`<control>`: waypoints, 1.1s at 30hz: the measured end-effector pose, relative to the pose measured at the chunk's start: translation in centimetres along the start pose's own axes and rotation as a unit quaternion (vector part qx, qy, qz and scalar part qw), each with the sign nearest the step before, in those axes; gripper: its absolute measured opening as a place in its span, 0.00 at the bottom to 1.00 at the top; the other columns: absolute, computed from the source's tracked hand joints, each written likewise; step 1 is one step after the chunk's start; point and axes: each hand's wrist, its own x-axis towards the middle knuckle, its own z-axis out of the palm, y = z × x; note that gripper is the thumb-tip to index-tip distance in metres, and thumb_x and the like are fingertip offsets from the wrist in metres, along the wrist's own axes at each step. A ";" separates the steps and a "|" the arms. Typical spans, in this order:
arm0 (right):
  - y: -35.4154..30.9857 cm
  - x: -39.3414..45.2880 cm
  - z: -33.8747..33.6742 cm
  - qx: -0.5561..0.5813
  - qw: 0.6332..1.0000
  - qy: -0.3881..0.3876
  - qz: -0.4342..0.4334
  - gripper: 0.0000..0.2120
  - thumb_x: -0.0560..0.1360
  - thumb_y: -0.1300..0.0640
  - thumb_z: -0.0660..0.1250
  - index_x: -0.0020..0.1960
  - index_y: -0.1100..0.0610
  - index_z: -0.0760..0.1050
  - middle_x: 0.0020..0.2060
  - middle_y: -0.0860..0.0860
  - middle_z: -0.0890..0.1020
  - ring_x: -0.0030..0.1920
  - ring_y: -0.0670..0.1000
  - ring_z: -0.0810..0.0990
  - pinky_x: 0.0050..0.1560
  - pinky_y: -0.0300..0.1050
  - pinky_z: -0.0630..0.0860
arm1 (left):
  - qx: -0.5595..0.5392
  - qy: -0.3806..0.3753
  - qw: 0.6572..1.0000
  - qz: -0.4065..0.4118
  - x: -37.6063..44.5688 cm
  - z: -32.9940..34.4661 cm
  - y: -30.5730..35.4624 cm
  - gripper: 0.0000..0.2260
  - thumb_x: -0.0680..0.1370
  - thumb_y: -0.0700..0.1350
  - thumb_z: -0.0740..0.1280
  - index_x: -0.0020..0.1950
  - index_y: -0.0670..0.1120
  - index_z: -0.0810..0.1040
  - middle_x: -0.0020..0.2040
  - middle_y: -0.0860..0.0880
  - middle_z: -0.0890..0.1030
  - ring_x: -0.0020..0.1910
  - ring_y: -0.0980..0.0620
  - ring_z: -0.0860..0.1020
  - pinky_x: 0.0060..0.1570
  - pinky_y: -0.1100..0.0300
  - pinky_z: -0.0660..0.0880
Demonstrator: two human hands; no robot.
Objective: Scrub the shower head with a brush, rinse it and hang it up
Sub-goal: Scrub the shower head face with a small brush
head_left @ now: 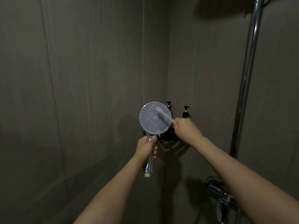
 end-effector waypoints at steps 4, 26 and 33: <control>1.1 -0.2 0.5 -0.024 0.999 -0.019 0.020 0.12 0.81 0.61 0.54 0.47 0.60 0.75 0.44 0.62 0.80 0.43 0.59 0.79 0.38 0.46 0.69 | -0.057 -0.010 0.998 -0.036 -0.1 0.3 0.4 0.17 0.81 0.53 0.54 0.39 0.44 0.69 0.26 0.45 0.69 0.18 0.53 0.66 0.21 0.66 0.65; 4.7 -0.2 -0.8 -0.044 0.998 -0.001 0.042 0.15 0.81 0.61 0.53 0.47 0.65 0.77 0.44 0.62 0.80 0.40 0.55 0.75 0.38 0.44 0.68 | -0.077 -0.017 0.994 -0.078 0.6 -0.4 0.0 0.27 0.78 0.64 0.49 0.45 0.43 0.73 0.26 0.46 0.70 0.20 0.53 0.67 0.24 0.64 0.67; 3.6 -1.2 -0.4 -0.050 0.979 -0.186 -0.068 0.19 0.80 0.53 0.57 0.29 0.51 0.68 0.27 0.49 0.69 0.30 0.47 0.67 0.35 0.44 0.64 | -0.140 -0.047 0.984 -0.096 1.5 -0.7 1.3 0.31 0.77 0.67 0.44 0.44 0.43 0.75 0.23 0.48 0.72 0.20 0.53 0.71 0.23 0.65 0.71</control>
